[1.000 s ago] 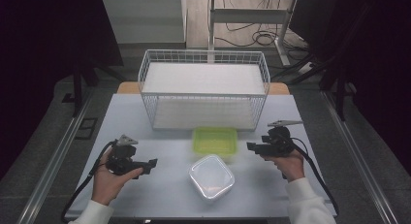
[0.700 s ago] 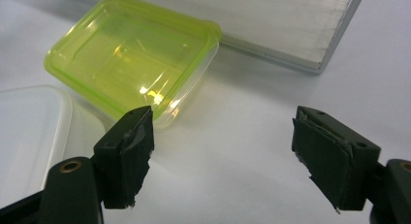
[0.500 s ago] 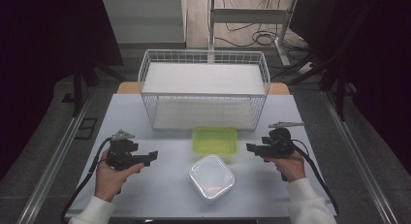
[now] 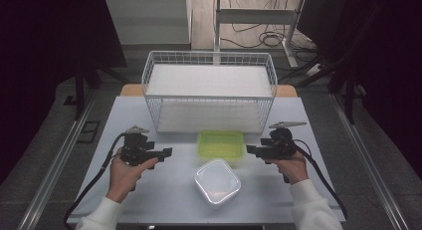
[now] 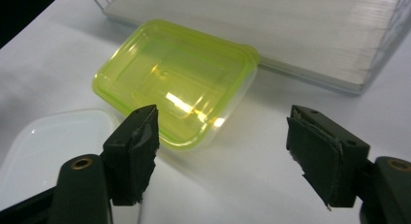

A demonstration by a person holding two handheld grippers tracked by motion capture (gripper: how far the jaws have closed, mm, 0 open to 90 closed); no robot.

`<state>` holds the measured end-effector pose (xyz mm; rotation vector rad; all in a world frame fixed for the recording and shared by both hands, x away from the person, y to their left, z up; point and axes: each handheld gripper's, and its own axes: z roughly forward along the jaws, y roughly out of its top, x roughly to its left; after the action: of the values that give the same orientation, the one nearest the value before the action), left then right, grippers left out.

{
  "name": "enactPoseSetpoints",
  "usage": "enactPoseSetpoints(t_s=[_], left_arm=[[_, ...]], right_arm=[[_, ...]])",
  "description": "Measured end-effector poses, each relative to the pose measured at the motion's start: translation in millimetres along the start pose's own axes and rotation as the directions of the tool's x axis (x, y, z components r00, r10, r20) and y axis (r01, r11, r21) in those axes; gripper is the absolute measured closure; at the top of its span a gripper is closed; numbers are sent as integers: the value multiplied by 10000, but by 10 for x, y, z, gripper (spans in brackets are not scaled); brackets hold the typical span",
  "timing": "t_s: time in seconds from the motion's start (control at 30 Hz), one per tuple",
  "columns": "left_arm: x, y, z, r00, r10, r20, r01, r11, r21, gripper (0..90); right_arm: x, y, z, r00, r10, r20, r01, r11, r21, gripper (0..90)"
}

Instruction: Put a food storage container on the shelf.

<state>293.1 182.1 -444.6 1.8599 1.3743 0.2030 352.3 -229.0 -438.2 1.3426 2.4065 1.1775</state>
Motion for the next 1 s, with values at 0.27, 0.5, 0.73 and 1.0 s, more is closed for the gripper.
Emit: enactPoseSetpoints(t_s=[0.27,0.5,0.73,1.0], left_arm=[[-152,223,184,9970,-26,772,0,9994,333,318],[-147,374,399,9907,-630,1210,531,9951,832,346],[-87,439,658,9832,-1254,1326,1079,9853,1322,360],[-124,534,927,9735,-1491,1734,1169,9761,1831,380]], right_arm=[[99,56,24,9999,-86,-60,86,10000,46,295],[113,113,152,9999,-88,-108,89,9999,49,312],[59,130,260,10000,73,-56,-72,9997,234,326],[10,117,375,9997,236,9,-236,9981,566,331]])
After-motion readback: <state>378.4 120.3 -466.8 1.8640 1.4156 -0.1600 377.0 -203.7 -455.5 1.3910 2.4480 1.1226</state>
